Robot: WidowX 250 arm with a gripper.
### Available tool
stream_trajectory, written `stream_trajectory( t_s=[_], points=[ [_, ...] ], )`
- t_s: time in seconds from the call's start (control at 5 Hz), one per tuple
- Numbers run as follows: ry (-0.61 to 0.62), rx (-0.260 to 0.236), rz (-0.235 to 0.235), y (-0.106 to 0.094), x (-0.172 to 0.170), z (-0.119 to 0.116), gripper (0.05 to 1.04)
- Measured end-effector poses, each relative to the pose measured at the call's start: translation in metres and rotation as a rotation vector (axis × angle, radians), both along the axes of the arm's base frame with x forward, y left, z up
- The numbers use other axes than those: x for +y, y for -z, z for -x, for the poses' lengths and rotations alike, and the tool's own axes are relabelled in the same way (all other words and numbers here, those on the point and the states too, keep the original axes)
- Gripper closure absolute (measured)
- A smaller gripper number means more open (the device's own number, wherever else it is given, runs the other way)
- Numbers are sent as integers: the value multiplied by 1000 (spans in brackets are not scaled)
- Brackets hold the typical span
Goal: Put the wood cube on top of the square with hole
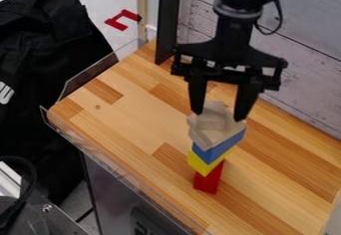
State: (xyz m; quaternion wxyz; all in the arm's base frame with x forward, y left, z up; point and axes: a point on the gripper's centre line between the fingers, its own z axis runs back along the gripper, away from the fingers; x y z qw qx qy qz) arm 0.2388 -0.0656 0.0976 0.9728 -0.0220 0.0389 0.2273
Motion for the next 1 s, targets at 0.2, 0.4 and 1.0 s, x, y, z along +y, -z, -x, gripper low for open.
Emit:
stream_trajectory(
  t_s=[0.2,0.4,1.0],
  points=[
    [-20,16,24,0,-1,1,77],
    [-30,-19,42,-9,0,-3,83],
    [226,-130,-21,-44,-55,-11,83]
  ],
)
